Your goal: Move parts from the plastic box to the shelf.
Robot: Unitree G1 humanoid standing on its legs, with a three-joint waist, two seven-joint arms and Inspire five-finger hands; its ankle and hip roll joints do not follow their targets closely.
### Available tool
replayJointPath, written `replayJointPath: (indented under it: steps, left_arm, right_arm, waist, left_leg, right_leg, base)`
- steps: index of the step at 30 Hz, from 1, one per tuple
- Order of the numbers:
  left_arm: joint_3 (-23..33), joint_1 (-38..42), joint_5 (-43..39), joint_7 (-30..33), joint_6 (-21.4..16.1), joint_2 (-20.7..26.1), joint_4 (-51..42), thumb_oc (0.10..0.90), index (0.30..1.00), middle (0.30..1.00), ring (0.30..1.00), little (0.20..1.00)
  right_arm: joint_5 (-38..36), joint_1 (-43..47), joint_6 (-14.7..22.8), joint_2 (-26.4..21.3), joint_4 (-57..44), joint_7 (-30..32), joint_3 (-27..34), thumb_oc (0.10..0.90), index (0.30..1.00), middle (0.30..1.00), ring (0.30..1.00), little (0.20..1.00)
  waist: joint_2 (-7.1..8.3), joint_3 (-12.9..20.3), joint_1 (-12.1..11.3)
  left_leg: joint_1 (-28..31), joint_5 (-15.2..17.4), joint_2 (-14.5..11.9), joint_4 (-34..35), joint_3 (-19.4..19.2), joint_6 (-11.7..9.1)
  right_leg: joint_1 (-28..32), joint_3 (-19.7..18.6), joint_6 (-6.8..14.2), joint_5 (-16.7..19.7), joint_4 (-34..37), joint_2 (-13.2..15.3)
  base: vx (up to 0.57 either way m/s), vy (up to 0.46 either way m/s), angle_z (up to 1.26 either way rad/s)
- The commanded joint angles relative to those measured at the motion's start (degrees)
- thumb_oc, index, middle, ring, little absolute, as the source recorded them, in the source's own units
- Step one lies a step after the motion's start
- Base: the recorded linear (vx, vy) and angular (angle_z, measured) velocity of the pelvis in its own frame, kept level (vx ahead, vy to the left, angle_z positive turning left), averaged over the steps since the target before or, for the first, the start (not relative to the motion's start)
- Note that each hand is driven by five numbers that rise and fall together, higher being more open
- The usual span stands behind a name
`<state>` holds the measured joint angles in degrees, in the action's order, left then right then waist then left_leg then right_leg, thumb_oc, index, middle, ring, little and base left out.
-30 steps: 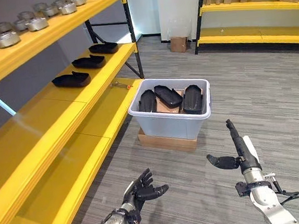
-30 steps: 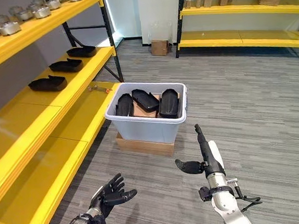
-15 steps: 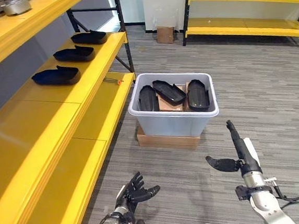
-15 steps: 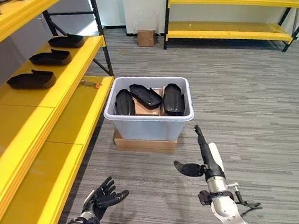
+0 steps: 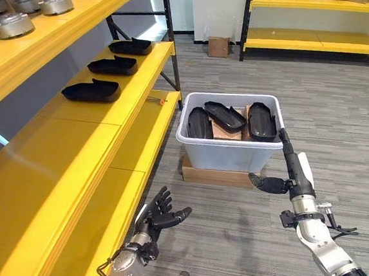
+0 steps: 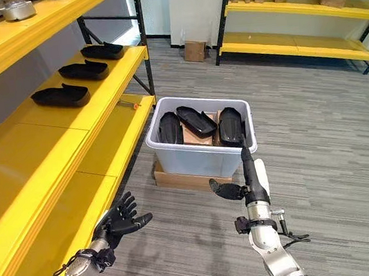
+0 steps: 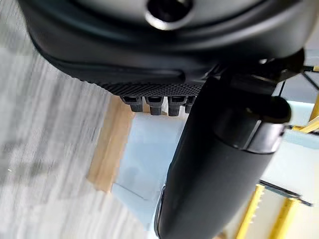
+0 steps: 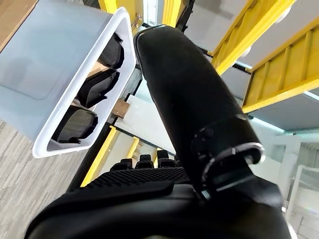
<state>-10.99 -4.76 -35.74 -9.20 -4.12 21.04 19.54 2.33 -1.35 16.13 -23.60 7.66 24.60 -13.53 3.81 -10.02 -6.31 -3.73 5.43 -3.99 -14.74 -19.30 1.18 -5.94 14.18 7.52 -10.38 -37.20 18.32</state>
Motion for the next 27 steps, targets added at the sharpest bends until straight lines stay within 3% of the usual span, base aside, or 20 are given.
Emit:
replayJointPath:
  steps: [1,3,5,6,7,10,11,14,18,23,27]
  left_arm:
    - [-1.5,5.0,-1.6,-2.6,-5.1,-1.1,-9.8,0.9,1.0,1.0,1.0,1.0]
    - [-2.4,6.9,-0.9,-0.6,-5.0,-1.8,-10.1,0.9,1.0,1.0,1.0,1.0]
    - [-3.4,8.1,-1.3,1.0,-5.5,-2.5,-10.0,0.9,1.0,1.0,1.0,1.0]
    - [-4.1,8.9,-1.2,1.7,-6.0,-2.5,-10.1,0.9,1.0,1.0,1.0,1.0]
    - [-5.3,10.3,-3.0,0.8,-4.4,-2.2,-10.2,0.9,1.0,1.0,1.0,1.0]
    - [-6.8,11.1,-3.4,-1.2,-3.8,-2.0,-11.3,0.9,1.0,1.0,1.0,1.0]
    - [-7.4,11.0,-2.9,-1.4,-4.1,-1.9,-11.9,0.9,1.0,1.0,1.0,1.0]
    - [-9.1,11.7,-2.8,-0.7,-3.3,-2.3,-11.7,0.9,1.0,1.0,1.0,1.0]
    - [-9.0,10.3,-2.4,1.0,-1.8,-1.7,-12.7,0.9,1.0,1.0,1.0,1.0]
    - [-7.4,6.6,-4.4,1.3,-1.4,-1.4,-14.5,0.9,1.0,1.0,1.0,1.0]
    - [-7.4,5.6,-3.8,2.7,-0.9,-2.1,-15.9,0.9,1.0,1.0,1.0,1.0]
  right_arm:
    - [2.0,5.4,5.8,-1.1,-4.5,-0.4,0.2,0.9,1.0,1.0,1.0,1.0]
    - [1.8,5.5,6.4,-1.7,-4.8,-1.6,-0.3,0.9,1.0,1.0,1.0,1.0]
    - [2.1,5.4,6.7,-2.1,-5.5,-1.7,-0.7,0.9,1.0,1.0,1.0,1.0]
    - [2.2,5.2,6.6,-2.3,-6.4,-1.5,-0.9,0.9,1.0,1.0,1.0,1.0]
    - [2.8,4.9,6.0,-2.0,-7.9,-0.6,-1.0,0.9,1.0,1.0,1.0,1.0]
    - [4.3,4.1,4.7,-1.6,-10.2,-0.7,-0.2,0.9,1.0,1.0,1.0,1.0]
    - [5.0,3.6,4.4,-1.9,-10.9,-1.4,0.4,0.9,1.0,1.0,1.0,1.0]
    - [3.6,2.3,3.2,-3.3,-10.9,-1.9,0.5,0.9,1.0,1.0,1.0,1.0]
    - [0.7,1.7,5.7,-3.7,-8.4,-4.6,1.0,0.9,1.0,1.0,1.0,1.0]
    - [-0.1,3.0,6.7,-3.5,-8.1,-4.6,-0.1,0.9,1.0,1.0,1.0,1.0]
    - [2.6,5.4,5.8,-3.1,-9.0,-4.2,-1.9,0.9,1.0,1.0,1.0,1.0]
  waist:
    - [-0.94,2.1,1.8]
    - [-1.28,1.7,2.8]
    - [-1.53,1.1,4.2]
    - [-1.3,0.6,5.4]
    - [-0.62,-0.6,6.9]
    - [-1.22,-2.9,9.0]
    - [-1.27,-3.5,9.8]
    - [0.28,-3.3,11.3]
    - [1.0,-1.8,11.9]
    - [1.03,1.1,10.7]
    - [0.82,2.7,10.0]
  left_leg:
    - [3.3,4.5,5.0,3.1,-0.5,4.4]
    - [4.1,4.5,4.0,2.5,-0.4,2.7]
    - [6.1,5.3,3.8,2.7,-0.2,2.1]
    - [7.4,6.6,4.0,2.9,0.2,2.1]
    - [8.7,9.2,4.2,2.1,1.7,2.3]
    - [9.8,11.6,2.2,-0.5,4.0,2.8]
    - [10.2,13.0,1.5,-2.1,4.1,2.9]
    - [8.1,16.2,1.0,-9.0,5.0,2.6]
    - [9.1,17.9,-0.5,-11.2,2.4,1.9]
    - [12.7,18.7,-1.6,-10.1,0.1,0.8]
    - [13.8,16.8,-2.1,-10.2,0.3,0.1]
  right_leg:
    - [6.9,1.9,1.7,5.1,10.2,-10.5]
    - [6.8,2.6,-0.3,4.7,19.3,-9.6]
    - [4.7,2.3,0.5,7.6,23.6,-7.2]
    - [1.3,0.9,2.2,12.5,26.1,-4.5]
    - [-2.9,-3.7,4.5,20.0,30.4,-0.2]
    - [-8.7,-9.5,5.2,21.8,31.5,2.5]
    - [-10.5,-10.4,5.6,21.7,30.0,2.2]
    - [-6.6,-11.3,6.1,19.2,31.1,1.9]
    - [-4.4,-9.5,6.0,17.2,30.9,-0.2]
    - [-1.9,-6.6,4.4,16.7,30.7,-1.5]
    - [-0.8,-6.1,2.3,14.7,30.0,-4.2]
  base:
    - [0.21,-0.053,-0.84]
    - [0.25,-0.079,-0.41]
    - [0.26,-0.084,-0.15]
    - [0.4,-0.202,-0.06]
    - [0.41,-0.209,-0.07]
    - [0.41,-0.176,0.19]
    - [0.44,-0.129,0.43]
    - [0.5,-0.132,0.47]
    - [0.54,-0.105,0.61]
    - [0.54,-0.094,-0.12]
    - [0.45,-0.091,0.08]
